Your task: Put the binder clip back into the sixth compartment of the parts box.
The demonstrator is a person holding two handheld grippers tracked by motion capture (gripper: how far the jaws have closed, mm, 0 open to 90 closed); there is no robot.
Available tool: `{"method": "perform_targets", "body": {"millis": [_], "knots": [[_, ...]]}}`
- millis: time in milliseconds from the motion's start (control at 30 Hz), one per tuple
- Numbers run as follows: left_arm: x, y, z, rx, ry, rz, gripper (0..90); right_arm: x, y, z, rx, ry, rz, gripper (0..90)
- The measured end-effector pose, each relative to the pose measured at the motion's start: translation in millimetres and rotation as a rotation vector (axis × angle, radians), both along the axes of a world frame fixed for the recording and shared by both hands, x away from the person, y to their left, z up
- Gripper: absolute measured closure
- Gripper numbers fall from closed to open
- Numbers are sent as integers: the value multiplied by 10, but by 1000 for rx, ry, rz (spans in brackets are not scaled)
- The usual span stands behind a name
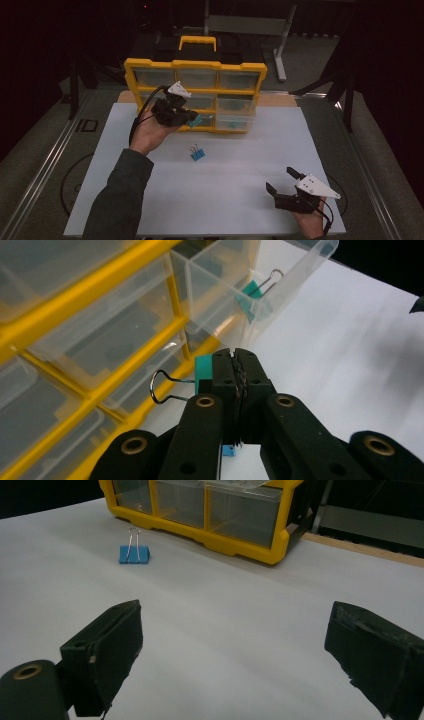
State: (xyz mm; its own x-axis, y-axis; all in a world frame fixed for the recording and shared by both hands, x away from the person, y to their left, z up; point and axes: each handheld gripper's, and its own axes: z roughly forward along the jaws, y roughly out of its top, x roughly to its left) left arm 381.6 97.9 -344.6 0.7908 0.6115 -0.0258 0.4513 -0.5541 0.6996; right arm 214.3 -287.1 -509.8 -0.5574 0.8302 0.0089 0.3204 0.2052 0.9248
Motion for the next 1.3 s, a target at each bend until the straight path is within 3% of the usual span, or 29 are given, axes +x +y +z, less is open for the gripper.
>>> {"method": "perform_targets", "body": {"millis": [600,1300], "knots": [[173,-167,412,-6,-43,-11,896,1,4,-1,4,-1,-1,84],[319,-516,503,-2,-58,-9,895,-4,4,1,6,1,-2,84]]}}
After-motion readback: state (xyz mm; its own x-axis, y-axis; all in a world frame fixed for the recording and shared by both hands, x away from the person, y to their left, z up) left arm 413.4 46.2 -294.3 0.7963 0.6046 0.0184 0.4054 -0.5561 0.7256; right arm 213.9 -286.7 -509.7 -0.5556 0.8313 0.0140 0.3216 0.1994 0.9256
